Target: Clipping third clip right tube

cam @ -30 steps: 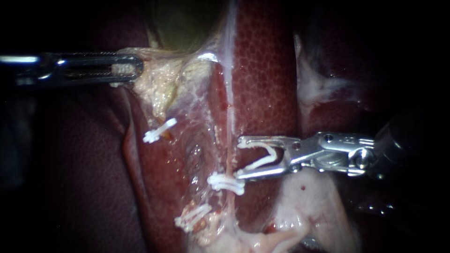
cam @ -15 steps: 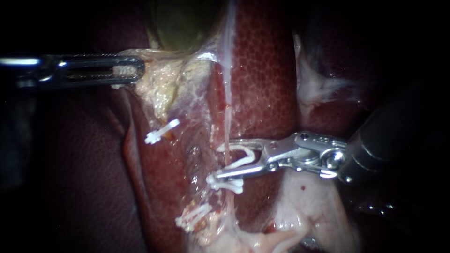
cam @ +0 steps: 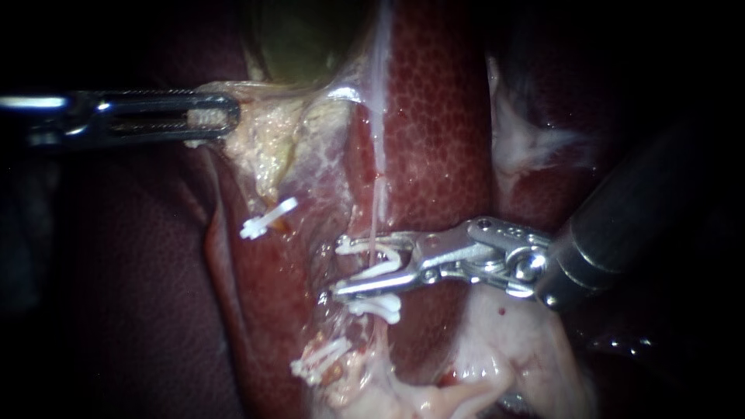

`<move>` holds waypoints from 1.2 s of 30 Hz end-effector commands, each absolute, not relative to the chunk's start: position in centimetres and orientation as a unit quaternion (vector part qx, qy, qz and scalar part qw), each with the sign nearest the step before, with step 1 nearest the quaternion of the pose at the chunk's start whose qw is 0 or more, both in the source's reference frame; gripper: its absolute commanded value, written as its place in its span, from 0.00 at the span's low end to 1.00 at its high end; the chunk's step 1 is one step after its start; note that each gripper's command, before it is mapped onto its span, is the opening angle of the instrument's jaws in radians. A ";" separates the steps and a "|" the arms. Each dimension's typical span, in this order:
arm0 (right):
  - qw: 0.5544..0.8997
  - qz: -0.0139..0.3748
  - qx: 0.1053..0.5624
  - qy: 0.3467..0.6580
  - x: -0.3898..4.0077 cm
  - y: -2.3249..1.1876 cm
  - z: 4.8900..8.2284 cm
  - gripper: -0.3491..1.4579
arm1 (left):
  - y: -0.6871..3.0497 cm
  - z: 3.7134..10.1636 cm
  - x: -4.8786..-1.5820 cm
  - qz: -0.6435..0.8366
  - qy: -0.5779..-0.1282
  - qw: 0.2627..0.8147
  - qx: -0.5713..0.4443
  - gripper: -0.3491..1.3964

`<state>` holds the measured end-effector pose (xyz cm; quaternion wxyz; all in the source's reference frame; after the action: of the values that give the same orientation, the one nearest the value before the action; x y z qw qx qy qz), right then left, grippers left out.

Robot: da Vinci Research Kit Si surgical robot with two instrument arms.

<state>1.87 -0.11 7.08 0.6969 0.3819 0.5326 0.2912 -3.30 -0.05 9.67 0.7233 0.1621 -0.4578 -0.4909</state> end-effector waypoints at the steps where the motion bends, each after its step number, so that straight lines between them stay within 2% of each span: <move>1: 0.693 0.301 0.390 0.526 1.85 -0.12 7.07 0.39 | -0.06 9.67 -3.30 -0.491 -0.458 0.723 0.162 0.01; 13: 0.679 0.334 0.417 0.503 1.74 -0.09 7.09 0.19 | -0.06 9.67 -3.31 -0.491 -0.458 0.723 0.162 0.01; 16: 0.680 0.336 0.419 0.500 1.71 -0.08 7.09 0.10 | -0.06 9.67 -3.31 -0.491 -0.458 0.723 0.162 0.01; 18: 0.680 0.336 0.422 0.496 1.69 -0.08 7.09 0.00 | -0.06 9.67 -3.31 -0.491 -0.458 0.723 0.162 0.01; 36: 0.679 0.342 0.429 0.488 1.65 -0.07 7.10 0.00 | -0.07 9.67 -3.31 -0.491 -0.458 0.723 0.162 0.01</move>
<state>1.64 -0.07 7.10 0.6783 0.4302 0.4870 0.3431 -3.31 -0.07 9.67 0.7235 0.1620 -0.4577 -0.4907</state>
